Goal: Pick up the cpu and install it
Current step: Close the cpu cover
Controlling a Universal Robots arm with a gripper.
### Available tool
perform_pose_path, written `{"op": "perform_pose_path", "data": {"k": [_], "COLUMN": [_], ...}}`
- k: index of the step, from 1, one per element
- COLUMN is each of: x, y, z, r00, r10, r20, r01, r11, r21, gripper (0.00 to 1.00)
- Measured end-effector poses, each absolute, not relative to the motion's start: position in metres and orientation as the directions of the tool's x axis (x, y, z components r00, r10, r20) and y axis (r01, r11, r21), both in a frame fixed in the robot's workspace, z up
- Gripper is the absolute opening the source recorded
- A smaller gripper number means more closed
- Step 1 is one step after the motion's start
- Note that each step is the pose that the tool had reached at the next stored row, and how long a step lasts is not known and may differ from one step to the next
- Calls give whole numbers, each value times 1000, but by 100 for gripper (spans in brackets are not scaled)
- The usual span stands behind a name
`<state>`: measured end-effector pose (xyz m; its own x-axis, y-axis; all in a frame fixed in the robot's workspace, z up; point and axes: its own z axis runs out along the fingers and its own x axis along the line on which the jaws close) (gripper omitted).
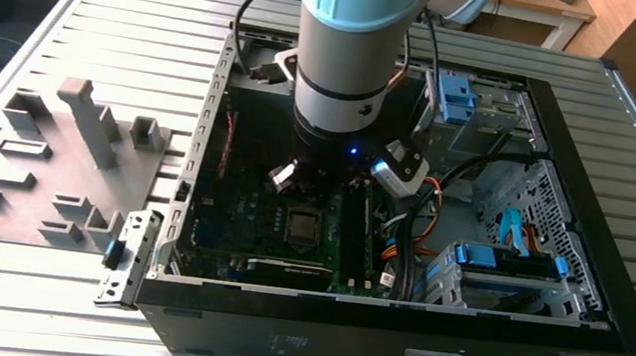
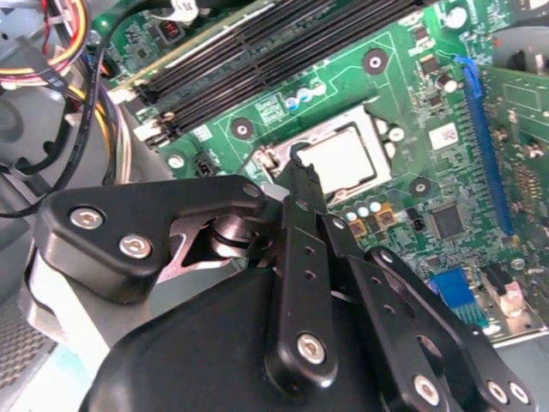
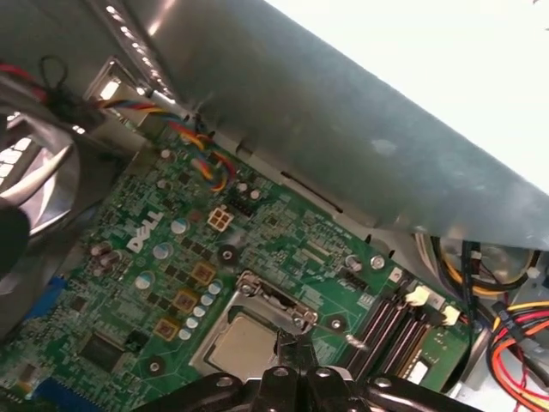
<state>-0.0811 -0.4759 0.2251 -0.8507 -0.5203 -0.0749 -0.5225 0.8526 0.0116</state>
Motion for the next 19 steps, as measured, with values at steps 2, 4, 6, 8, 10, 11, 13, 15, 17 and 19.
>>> {"op": "perform_pose_path", "data": {"k": [2,4,6,8,10,11,13,15,17,19], "x": [-83,-84,-86,-87,-88,-89,-90,-90,-90,-90], "y": [-478,-480,-482,-484,-485,-486,-486,-486,-486,-486], "z": [225,225,225,225,225,225,225,225,225,225], "r00": [-851,-851,-851,-851,-851,-851,-851,-851,-851,-851], "r10": [-520,-520,-520,-520,-520,-520,-520,-520,-520,-520], "r20": [-75,-75,-75,-75,-75,-75,-75,-75,-75,-75], "r01": [-522,-522,-523,-523,-522,-522,-523,-523,-523,-523], "r11": [853,853,853,853,853,853,853,853,852,853], "r21": [12,11,11,11,11,11,11,11,11,11], "gripper": [12,12,12,12,12,12,12,12,12,12]}}
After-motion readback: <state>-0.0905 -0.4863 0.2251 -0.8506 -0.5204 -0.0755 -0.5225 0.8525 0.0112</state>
